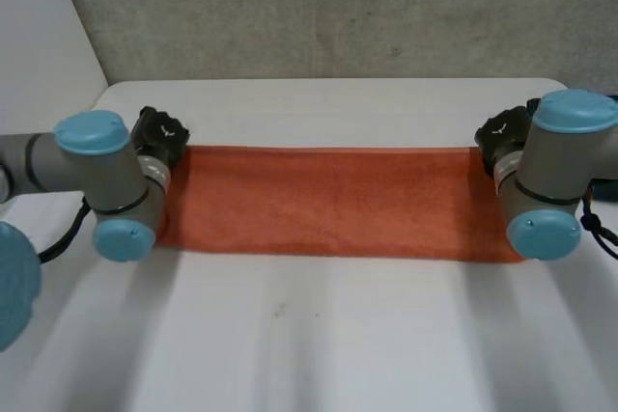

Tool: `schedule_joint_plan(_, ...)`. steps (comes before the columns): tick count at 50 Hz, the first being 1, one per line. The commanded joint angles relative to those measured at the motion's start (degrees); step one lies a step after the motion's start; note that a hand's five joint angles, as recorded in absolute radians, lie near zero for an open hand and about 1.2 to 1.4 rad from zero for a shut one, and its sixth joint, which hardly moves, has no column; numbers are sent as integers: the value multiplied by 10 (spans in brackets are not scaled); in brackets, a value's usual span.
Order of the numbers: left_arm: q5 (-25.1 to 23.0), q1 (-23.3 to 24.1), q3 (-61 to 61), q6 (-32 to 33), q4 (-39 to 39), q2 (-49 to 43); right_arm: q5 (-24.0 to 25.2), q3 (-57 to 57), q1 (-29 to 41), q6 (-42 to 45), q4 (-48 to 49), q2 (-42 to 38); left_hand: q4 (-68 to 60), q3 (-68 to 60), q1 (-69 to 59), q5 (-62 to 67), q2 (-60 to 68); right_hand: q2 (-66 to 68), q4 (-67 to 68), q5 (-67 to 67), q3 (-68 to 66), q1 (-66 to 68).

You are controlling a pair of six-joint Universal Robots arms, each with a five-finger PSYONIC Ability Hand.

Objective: Fold the laundry.

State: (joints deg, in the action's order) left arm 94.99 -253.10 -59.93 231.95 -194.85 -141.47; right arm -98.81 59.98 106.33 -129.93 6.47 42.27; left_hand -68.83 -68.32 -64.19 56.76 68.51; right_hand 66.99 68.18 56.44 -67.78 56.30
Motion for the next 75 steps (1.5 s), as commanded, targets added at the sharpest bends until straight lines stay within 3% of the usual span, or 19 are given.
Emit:
schedule_joint_plan(1, 41, 16, 59, -2, 7, -40, -39, -47, 6, -21, 3, -39, 553, 548, 507, -532, -550, -570, -582, -564, 578, -463)
schedule_joint_plan(8, 54, 39, 4, -6, 9, -18, -29, 3, -2, -124, 14, 61, 586, 581, 540, -565, -583, -570, -582, -564, 578, -463)
schedule_joint_plan(13, 43, 37, -91, -17, -6, 70, -2, 86, -2, -153, 11, 169, 588, 583, 541, -567, -585, -570, -582, -564, 578, -463)
schedule_joint_plan(22, -31, 36, -281, -123, -40, 226, 102, 248, -43, -153, -96, 280, 584, 579, 538, -564, -581, -570, -582, -564, 578, -463)
schedule_joint_plan(27, -66, 25, -360, -167, -58, 271, 133, 306, -74, -162, -141, 283, 579, 574, 533, -559, -576, -570, -582, -564, 578, -463)
schedule_joint_plan(36, -72, 16, -416, -175, -125, 280, 186, 365, -118, -171, -24, 243, 578, 573, 531, -557, -575, -368, -379, -362, 375, -261)
schedule_joint_plan(44, -73, 16, -417, -176, -127, 281, 193, 360, -140, -171, -2, 199, 576, 571, 530, -555, -573, -288, -300, -283, 296, -181)
schedule_joint_plan(62, -74, 16, -419, -176, -127, 280, 217, 352, -144, -173, 19, 181, 576, 571, 530, -555, -573, -132, -144, -126, 140, -25)
schedule_joint_plan(75, -74, 16, -420, -176, -127, 280, 218, 351, -143, -171, 18, 172, 576, 571, 530, -555, -573, -175, -187, -170, 183, -68)
